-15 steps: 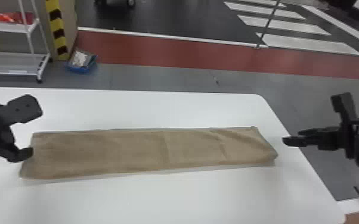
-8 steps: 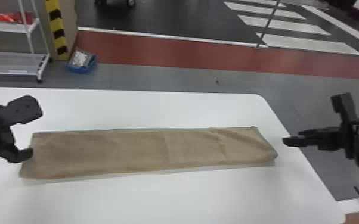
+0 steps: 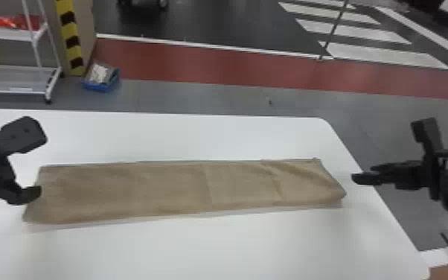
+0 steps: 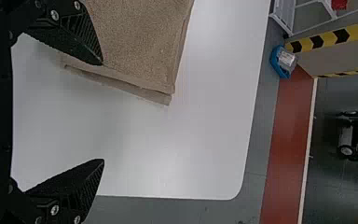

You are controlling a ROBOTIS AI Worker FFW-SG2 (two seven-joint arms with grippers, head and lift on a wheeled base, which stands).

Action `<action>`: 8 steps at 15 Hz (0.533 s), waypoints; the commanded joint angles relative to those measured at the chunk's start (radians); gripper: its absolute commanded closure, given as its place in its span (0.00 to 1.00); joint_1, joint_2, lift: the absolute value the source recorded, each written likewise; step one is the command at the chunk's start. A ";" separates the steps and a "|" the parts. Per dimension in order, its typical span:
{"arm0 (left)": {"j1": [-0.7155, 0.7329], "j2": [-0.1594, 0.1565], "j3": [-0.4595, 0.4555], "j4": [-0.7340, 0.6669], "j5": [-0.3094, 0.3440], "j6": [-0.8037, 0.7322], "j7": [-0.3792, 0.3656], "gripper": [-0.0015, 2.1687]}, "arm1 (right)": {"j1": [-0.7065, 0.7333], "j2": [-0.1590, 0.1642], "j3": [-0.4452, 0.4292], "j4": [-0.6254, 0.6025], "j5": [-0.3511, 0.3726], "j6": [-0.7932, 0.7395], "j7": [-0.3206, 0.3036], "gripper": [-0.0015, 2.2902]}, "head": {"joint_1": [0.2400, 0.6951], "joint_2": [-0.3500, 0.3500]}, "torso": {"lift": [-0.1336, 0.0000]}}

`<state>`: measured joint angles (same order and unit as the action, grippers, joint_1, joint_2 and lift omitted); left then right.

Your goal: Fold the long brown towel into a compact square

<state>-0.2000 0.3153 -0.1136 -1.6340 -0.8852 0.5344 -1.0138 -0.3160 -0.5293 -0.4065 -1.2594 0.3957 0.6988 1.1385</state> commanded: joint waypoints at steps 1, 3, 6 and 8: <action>0.004 -0.001 0.029 -0.050 0.071 0.088 -0.022 0.04 | 0.006 -0.001 0.000 0.000 0.000 0.000 0.001 0.07 | 1.00 0.14 | 0.10; 0.017 -0.001 0.029 -0.095 0.118 0.201 -0.029 0.04 | 0.008 -0.001 -0.002 0.000 0.002 0.000 0.000 0.07 | 1.00 0.14 | 0.10; 0.033 -0.018 0.029 -0.132 0.195 0.437 0.004 0.04 | 0.009 -0.001 0.002 0.000 0.003 0.000 0.000 0.07 | 1.00 0.14 | 0.10; 0.028 -0.039 0.026 -0.135 0.264 0.575 0.064 0.05 | 0.011 -0.001 0.006 0.000 0.008 -0.003 0.000 0.07 | 1.00 0.14 | 0.10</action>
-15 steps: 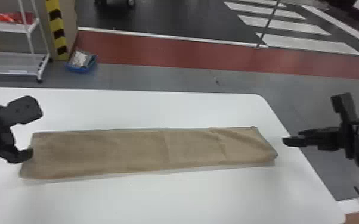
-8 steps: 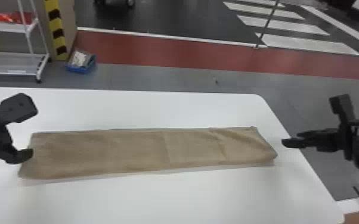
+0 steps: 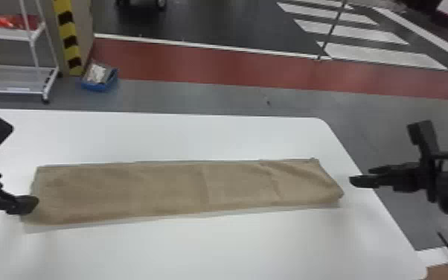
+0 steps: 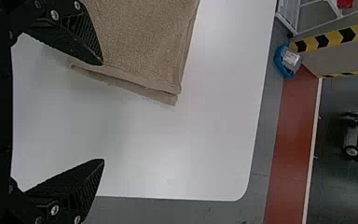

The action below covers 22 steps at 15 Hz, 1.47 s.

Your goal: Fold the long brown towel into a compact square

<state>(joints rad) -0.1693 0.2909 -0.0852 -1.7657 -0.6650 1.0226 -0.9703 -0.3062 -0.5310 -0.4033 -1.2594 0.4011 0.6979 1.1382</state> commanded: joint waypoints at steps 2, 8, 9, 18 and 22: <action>-0.015 -0.050 -0.002 -0.003 0.051 0.130 0.093 0.05 | 0.002 0.000 0.003 0.000 0.004 -0.005 0.000 0.07 | 1.00 0.13 | 0.10; -0.073 -0.085 0.039 0.003 0.183 0.348 0.165 0.07 | 0.012 0.003 -0.002 0.000 0.002 -0.017 -0.002 0.07 | 1.00 0.12 | 0.10; -0.073 -0.085 0.050 0.005 0.208 0.354 0.176 0.07 | 0.013 0.003 -0.002 0.000 0.002 -0.021 -0.003 0.07 | 1.00 0.12 | 0.10; -0.136 -0.108 0.096 0.124 0.320 0.391 0.254 0.11 | 0.013 0.005 0.000 0.006 0.012 -0.030 -0.012 0.07 | 1.00 0.11 | 0.10; -0.147 -0.108 0.104 0.138 0.349 0.388 0.206 0.47 | 0.013 0.003 -0.002 0.017 0.013 -0.042 -0.015 0.07 | 1.00 0.09 | 0.10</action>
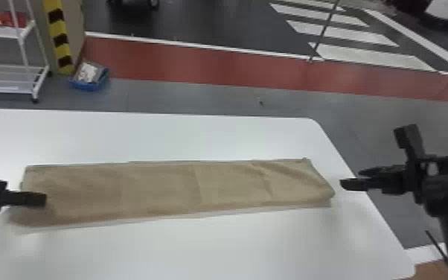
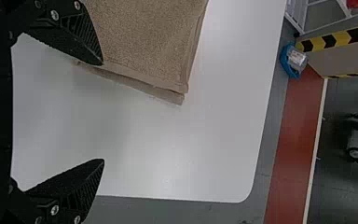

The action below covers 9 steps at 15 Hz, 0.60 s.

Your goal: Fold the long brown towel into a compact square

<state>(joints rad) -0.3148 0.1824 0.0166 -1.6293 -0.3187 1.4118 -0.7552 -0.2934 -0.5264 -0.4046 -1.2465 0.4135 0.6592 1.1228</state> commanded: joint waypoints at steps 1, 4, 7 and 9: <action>-0.001 0.000 0.005 0.002 0.006 -0.001 -0.023 0.61 | 0.000 -0.001 0.000 0.006 0.001 -0.003 -0.003 0.07 | 1.00 0.08 | 0.10; -0.001 0.000 0.002 0.003 0.006 -0.004 -0.042 0.69 | -0.001 0.000 0.000 0.009 -0.001 -0.016 -0.006 0.07 | 1.00 0.07 | 0.10; 0.005 0.003 0.028 -0.007 0.006 -0.001 -0.062 0.88 | -0.001 0.000 -0.002 0.016 -0.001 -0.022 -0.011 0.07 | 1.00 0.07 | 0.10; 0.013 0.011 0.059 -0.040 0.006 -0.001 -0.096 0.88 | -0.001 0.000 -0.005 0.022 -0.001 -0.037 -0.012 0.07 | 1.00 0.07 | 0.10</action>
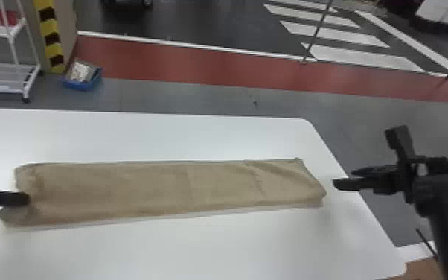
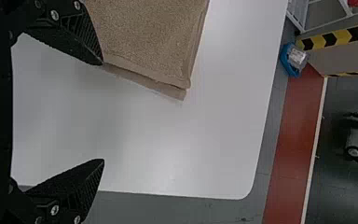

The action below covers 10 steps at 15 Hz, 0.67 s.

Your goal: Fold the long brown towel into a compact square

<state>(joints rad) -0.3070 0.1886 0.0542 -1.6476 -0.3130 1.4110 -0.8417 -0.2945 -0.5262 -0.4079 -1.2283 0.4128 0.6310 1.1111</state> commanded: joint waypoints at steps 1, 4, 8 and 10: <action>0.008 0.011 0.041 -0.038 0.000 0.000 -0.034 0.88 | 0.000 0.000 -0.005 0.006 0.000 -0.012 0.000 0.07 | 1.00 0.07 | 0.10; 0.022 0.054 0.088 -0.081 0.000 0.003 -0.079 0.88 | 0.000 0.000 -0.006 0.006 -0.002 -0.012 0.000 0.07 | 1.00 0.09 | 0.10; 0.025 0.103 0.145 -0.124 0.005 0.021 -0.119 0.88 | 0.000 0.000 -0.002 0.004 -0.003 -0.006 0.001 0.07 | 1.00 0.15 | 0.10; 0.012 0.120 0.151 -0.178 0.009 0.085 -0.126 0.88 | 0.000 0.000 0.000 0.003 -0.005 0.000 0.003 0.07 | 1.00 0.17 | 0.10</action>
<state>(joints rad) -0.2859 0.2986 0.2009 -1.7890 -0.3062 1.4545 -0.9642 -0.2946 -0.5261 -0.4091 -1.2239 0.4090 0.6271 1.1125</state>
